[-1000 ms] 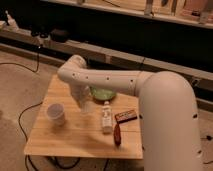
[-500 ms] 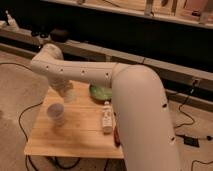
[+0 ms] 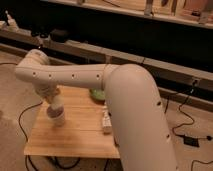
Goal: Place the white sponge in the ceramic cup
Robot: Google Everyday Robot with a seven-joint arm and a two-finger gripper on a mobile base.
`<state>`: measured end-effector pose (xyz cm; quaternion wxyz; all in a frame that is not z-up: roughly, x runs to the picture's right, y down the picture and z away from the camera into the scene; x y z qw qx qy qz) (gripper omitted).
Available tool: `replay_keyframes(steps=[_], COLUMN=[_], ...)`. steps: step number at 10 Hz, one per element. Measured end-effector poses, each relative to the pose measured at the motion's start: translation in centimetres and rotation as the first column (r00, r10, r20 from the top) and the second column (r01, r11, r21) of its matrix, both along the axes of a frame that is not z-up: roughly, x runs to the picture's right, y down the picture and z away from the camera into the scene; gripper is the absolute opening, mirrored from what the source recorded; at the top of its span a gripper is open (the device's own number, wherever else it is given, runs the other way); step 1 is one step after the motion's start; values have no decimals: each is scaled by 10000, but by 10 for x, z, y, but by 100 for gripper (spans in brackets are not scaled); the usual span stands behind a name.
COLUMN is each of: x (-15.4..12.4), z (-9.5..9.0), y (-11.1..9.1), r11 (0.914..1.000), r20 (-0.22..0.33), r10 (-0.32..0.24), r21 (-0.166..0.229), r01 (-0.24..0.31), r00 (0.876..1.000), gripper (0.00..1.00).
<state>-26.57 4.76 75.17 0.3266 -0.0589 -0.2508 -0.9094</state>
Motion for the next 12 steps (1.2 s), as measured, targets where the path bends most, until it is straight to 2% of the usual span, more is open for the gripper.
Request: replay_keyframes(steps=[2,3,5,6,10,12], x=[-8,-12,-15,-15,-13,-12], z=[-3,-4,-5,-5,-1,-2], y=[12,14,16,17,21,19], r11=[9997,9995,9993,9991,9989,9983], r20=[530,880,1207,1309,1516,1630], r10=[-229,-327,-378,-414,-476,-572], r21=[-26,30,76,77,64,215], r01=[230,325,371,408,472,544], r00=[9983,9956,9920,9905,9873,9850], gripper=[47,59,76,80,80,80])
